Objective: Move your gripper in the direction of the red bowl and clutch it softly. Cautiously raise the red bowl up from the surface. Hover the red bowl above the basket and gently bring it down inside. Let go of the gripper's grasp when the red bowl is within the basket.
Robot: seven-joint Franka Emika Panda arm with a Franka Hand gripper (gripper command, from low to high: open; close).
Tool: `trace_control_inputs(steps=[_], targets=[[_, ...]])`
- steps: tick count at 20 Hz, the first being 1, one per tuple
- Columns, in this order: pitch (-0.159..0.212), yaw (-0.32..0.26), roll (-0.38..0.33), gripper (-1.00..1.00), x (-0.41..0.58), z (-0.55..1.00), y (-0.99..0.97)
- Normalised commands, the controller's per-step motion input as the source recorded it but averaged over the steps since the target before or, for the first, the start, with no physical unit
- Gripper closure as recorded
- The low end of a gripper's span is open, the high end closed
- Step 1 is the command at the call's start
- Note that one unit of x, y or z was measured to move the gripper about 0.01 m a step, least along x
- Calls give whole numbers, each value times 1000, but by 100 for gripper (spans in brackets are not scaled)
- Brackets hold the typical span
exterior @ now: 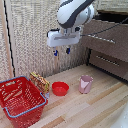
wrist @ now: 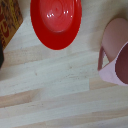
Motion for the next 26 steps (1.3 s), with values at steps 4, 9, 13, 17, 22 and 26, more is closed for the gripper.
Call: trace_control_inputs(steps=[4,9,13,17,22,26], targets=[[12,24,-11,-100,0,-471,-150],[28,26,0,-100,-41,-547,-228],[43,25,0,-100,-89,-501,-206],[85,32,0,-100,-22,-529,-196],[113,26,0,-100,-6,-521,-131],[96,32,0,-100,-1,-499,-94]])
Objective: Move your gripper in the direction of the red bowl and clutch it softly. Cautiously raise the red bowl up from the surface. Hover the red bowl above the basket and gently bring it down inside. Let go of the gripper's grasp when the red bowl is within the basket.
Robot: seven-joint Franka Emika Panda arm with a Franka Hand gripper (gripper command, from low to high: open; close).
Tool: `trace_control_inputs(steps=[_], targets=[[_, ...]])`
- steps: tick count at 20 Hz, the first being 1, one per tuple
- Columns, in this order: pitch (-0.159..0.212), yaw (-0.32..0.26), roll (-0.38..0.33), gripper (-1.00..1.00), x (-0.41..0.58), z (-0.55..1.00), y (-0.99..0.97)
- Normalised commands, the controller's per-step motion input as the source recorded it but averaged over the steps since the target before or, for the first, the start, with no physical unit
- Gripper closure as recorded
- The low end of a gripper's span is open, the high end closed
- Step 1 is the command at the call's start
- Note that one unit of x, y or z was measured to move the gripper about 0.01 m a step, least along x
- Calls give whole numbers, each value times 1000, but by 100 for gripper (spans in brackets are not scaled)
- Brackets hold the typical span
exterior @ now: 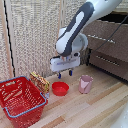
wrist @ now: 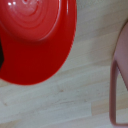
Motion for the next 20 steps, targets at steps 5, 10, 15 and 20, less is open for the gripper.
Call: trace_control_inputs(steps=[5,10,15,20], targets=[[58,48,-1,-100,0,-446,-57],[28,39,-16,100,4,-296,5],[20,13,-9,100,0,-126,17],[30,0,-17,100,9,-69,52]])
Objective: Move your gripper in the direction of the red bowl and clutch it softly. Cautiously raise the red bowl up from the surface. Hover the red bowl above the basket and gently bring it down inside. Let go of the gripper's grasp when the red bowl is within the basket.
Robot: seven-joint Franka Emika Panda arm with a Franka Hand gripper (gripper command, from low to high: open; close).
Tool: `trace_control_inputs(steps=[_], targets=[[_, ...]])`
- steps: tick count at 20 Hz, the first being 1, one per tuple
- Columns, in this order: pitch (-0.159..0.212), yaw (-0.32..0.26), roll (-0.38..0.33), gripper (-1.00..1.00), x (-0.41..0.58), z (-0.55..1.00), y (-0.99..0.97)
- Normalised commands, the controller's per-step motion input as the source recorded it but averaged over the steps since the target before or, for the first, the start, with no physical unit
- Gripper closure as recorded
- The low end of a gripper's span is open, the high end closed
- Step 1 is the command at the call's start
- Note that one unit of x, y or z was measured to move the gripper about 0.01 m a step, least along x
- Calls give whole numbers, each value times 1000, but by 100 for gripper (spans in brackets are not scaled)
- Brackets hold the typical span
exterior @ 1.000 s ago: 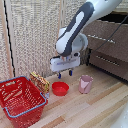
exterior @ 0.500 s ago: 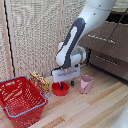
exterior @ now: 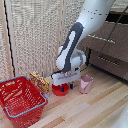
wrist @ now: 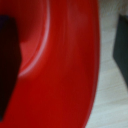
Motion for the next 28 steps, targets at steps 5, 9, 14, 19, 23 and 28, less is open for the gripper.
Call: trace_control_inputs(steps=[5,9,14,19,23,28], targets=[[-29,0,-4,100,14,-18,98],[-127,-18,0,100,41,14,111],[-127,-24,40,100,282,244,45],[36,-47,79,100,495,741,-32],[125,-14,46,100,517,828,-79],[151,0,28,100,498,801,-70]])
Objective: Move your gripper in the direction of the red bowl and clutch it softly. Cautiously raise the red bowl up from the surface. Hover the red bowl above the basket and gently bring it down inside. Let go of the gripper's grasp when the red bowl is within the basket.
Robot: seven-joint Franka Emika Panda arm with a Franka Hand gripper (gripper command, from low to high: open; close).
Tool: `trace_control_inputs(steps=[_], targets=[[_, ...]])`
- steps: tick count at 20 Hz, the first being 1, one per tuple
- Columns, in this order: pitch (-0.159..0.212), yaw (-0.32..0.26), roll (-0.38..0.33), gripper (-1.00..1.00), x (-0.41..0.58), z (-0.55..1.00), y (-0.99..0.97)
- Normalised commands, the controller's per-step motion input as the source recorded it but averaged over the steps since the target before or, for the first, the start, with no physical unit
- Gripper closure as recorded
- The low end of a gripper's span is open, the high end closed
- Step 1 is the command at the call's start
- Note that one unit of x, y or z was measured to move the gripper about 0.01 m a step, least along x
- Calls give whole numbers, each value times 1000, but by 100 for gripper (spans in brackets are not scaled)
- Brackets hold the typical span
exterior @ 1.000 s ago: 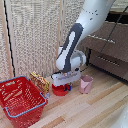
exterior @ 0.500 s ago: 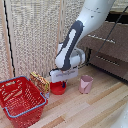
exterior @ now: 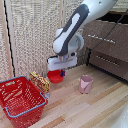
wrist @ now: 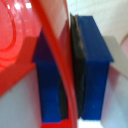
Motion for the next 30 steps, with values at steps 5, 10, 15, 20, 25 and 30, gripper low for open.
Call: trace_control_inputs(steps=[5,10,15,20,25,30], targets=[[149,0,36,100,523,799,-29],[173,0,69,100,506,704,5],[132,7,105,100,45,700,362],[69,29,62,100,-238,645,662],[6,1,16,100,-289,439,845],[-2,0,0,100,-272,256,918]])
